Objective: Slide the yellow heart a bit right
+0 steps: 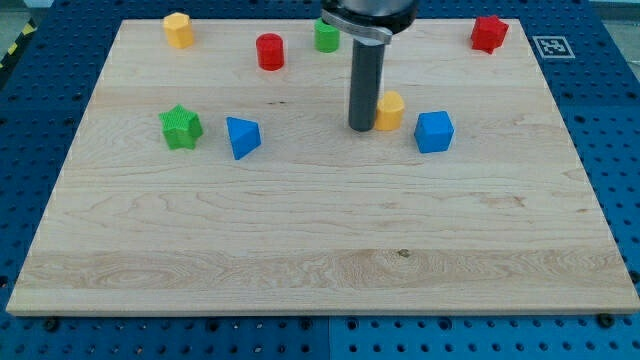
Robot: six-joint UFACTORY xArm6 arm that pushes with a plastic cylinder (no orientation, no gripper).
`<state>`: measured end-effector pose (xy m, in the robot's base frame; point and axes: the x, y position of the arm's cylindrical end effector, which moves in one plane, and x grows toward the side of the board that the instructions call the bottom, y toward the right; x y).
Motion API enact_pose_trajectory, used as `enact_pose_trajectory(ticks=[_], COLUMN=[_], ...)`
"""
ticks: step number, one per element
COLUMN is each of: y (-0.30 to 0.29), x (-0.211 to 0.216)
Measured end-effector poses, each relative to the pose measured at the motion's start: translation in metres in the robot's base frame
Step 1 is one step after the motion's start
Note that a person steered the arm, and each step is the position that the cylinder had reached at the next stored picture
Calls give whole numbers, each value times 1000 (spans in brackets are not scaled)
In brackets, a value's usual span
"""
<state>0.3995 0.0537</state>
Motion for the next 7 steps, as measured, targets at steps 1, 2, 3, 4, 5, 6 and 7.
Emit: enact_pose_trajectory(ticks=[1, 2, 3, 4, 5, 6, 7], y=[7, 6, -2, -2, 10, 20, 20], x=[0, -2, -20, -15, -1, 0, 2])
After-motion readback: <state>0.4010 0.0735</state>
